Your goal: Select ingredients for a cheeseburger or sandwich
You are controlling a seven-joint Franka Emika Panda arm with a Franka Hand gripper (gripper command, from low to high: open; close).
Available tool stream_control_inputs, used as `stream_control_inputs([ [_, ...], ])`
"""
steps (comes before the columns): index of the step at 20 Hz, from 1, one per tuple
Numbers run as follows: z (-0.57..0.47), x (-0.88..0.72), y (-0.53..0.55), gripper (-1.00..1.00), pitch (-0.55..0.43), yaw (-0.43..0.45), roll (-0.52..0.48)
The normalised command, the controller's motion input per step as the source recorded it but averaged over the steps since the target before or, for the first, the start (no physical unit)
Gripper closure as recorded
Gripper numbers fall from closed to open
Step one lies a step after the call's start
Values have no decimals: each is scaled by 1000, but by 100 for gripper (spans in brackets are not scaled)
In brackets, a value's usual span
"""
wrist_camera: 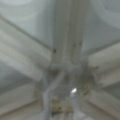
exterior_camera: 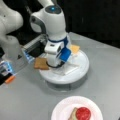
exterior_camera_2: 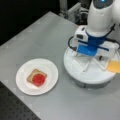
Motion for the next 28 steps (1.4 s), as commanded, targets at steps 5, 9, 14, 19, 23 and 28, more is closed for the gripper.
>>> stream_control_inputs([
  [5,-62,-78,-51,-100,-94,312,3],
  [9,-73,-48,-17,-100,-111,252,-16],
  [14,-89,-50,27,-100,-103,196,-1],
  [19,-66,-65,56,-100,-76,237,16],
  [23,-51,-77,92,-100,-60,284,37],
  [28,-15,-84,77,-100,-68,270,30],
])
